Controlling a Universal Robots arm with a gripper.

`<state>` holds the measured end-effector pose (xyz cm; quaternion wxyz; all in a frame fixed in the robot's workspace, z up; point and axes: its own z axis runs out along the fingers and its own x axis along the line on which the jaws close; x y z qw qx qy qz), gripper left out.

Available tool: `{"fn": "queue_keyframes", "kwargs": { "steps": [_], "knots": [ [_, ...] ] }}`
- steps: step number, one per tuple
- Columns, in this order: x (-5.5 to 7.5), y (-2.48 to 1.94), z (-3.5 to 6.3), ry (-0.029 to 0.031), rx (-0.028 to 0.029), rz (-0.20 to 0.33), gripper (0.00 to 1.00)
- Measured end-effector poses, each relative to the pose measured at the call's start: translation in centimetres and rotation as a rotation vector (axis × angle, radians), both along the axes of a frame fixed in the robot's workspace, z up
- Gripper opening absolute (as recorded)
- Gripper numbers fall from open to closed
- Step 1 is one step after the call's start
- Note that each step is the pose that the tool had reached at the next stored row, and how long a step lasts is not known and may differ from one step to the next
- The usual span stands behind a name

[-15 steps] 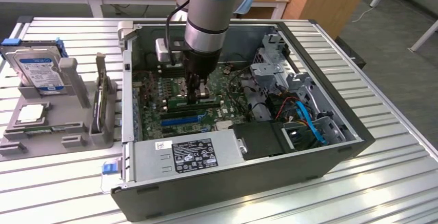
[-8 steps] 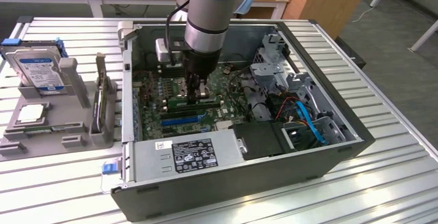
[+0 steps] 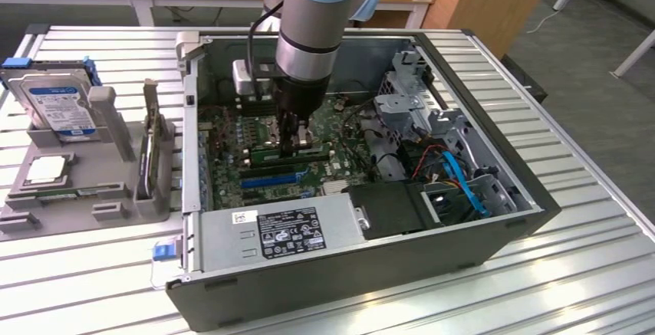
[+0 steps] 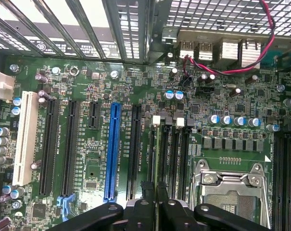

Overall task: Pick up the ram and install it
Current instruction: 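Insert the ram into the slot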

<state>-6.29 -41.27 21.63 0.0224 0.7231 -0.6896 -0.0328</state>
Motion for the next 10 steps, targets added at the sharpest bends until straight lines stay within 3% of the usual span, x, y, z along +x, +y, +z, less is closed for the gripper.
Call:
{"fn": "queue_keyframes", "kwargs": {
  "steps": [10],
  "knots": [
    [-0.05,0.01,-0.02,-0.0004,0.0004,0.000,0.13]
  ]
}}
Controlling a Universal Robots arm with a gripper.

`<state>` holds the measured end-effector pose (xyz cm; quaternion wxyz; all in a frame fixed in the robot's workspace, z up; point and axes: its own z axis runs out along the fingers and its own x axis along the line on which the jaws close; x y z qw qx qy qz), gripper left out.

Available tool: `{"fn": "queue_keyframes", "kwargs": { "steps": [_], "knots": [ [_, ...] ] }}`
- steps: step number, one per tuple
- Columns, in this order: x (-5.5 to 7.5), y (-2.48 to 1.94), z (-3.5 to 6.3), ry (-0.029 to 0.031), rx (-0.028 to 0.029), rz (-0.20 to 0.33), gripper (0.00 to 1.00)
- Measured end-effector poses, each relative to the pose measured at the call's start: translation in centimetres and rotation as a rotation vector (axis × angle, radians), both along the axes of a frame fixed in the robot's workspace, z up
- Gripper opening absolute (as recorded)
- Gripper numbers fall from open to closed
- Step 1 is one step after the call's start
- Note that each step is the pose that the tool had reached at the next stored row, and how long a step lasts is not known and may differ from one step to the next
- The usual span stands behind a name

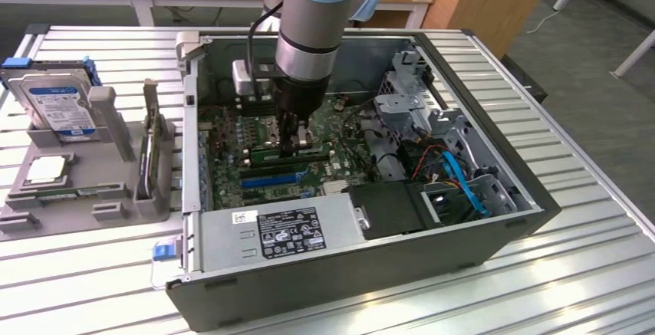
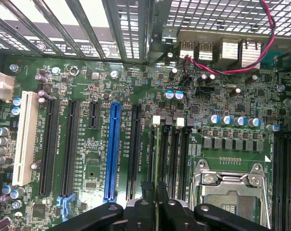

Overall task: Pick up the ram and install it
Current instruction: 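Insert the ram into the slot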

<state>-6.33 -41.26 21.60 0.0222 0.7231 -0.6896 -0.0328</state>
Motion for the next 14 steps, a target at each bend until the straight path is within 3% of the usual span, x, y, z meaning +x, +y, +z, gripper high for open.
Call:
{"fn": "queue_keyframes", "kwargs": {
  "steps": [8,10,11,14],
  "knots": [
    [-0.02,0.00,0.00,0.0005,-0.0002,0.000,0.13],
    [-0.02,0.00,-0.01,0.0003,0.0000,0.000,0.15],
    [-0.02,0.00,-0.01,0.0004,0.0000,0.000,0.21],
    [-0.02,0.00,-0.01,0.0004,-0.0001,0.000,0.21]
  ]
}}
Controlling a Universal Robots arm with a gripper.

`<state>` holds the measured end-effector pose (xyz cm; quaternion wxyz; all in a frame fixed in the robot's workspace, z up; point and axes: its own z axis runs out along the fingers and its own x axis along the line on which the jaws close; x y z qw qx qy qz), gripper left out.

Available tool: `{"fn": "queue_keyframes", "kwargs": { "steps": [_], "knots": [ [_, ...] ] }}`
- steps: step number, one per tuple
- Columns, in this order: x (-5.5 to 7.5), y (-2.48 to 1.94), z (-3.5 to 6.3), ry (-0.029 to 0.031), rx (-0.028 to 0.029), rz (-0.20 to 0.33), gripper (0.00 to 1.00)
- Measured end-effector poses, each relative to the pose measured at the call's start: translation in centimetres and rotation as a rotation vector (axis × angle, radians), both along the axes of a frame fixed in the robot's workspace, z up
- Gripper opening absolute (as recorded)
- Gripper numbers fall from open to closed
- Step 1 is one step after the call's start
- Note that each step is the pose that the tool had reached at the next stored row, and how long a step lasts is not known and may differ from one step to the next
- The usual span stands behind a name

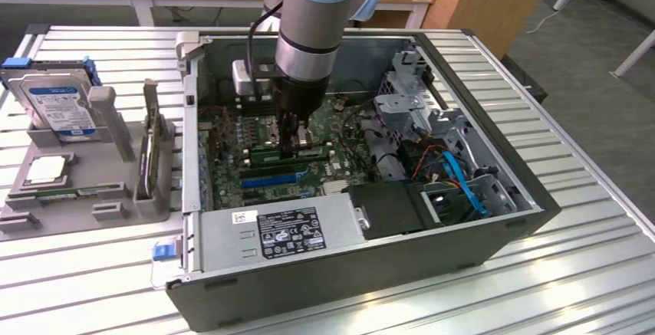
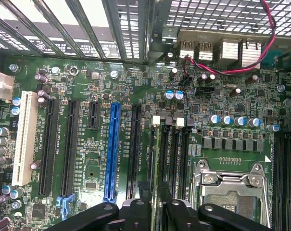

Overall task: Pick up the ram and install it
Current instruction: 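Insert the ram into the slot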

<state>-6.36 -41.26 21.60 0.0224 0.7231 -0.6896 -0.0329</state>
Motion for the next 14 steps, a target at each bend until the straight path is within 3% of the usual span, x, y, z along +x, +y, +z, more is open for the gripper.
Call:
{"fn": "queue_keyframes", "kwargs": {
  "steps": [3,9,10,11,14],
  "knots": [
    [0.0,0.00,0.35,0.0001,-0.0001,0.000,0.21],
    [0.0,0.00,2.82,-0.0011,0.0000,-0.001,0.21],
    [0.0,0.00,3.25,-0.0019,0.0000,-0.001,0.21],
    [0.0,0.00,4.58,-0.0052,0.0004,-0.001,0.21],
    [0.3,-0.08,4.66,-0.0052,0.0000,-0.001,0.11]
  ]
}}
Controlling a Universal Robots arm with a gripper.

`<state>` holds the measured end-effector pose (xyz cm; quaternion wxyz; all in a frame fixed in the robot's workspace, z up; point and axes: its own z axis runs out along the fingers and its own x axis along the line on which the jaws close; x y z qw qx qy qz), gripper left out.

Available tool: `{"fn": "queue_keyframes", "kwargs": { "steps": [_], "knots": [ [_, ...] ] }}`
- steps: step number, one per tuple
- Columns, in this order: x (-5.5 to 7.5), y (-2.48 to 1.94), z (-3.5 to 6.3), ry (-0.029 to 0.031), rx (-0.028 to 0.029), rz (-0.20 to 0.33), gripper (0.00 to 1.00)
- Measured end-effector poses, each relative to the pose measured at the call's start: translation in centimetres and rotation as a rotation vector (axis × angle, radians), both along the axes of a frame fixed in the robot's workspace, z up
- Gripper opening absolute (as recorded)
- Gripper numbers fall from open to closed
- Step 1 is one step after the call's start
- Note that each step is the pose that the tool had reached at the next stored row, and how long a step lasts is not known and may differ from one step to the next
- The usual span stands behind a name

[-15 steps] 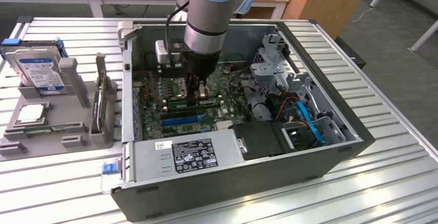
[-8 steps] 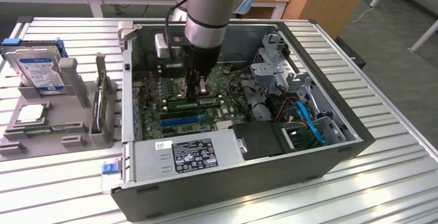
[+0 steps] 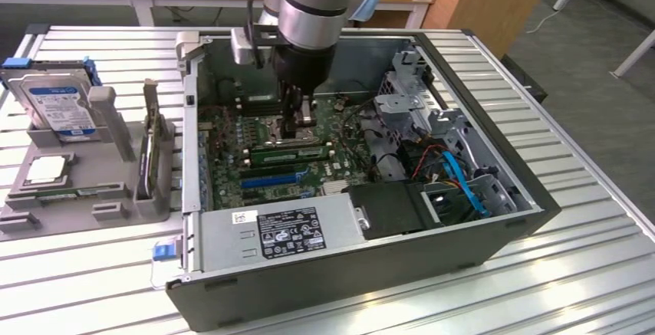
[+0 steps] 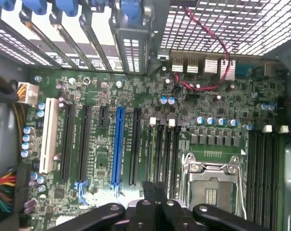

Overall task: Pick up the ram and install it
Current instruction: 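Insert the ram into the slot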

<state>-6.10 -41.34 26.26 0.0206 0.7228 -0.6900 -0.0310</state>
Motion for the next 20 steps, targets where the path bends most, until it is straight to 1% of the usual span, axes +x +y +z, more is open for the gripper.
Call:
{"fn": "queue_keyframes", "kwargs": {
  "steps": [1,4,5,9,11,13,14,15,20],
  "knots": [
    [0.3,-0.07,0.08,0.0002,-0.0002,0.000,0.11],
    [1.7,-0.21,0.16,0.0001,0.0000,0.000,0.11],
    [2.7,-0.26,0.17,0.0001,-0.0001,0.001,0.11],
    [4.1,-0.31,0.23,0.0002,0.0011,0.003,0.11],
    [4.7,-0.38,1.00,0.0000,0.0042,0.003,0.11],
    [5.1,-0.43,1.90,0.0002,0.0048,0.004,0.11],
    [5.1,-0.44,2.18,0.0005,0.0043,0.006,0.11],
    [5.1,-0.44,2.16,0.0002,0.0050,0.006,0.11],
    [5.1,-0.45,2.17,0.0001,0.0047,0.006,0.11]
  ]
}}
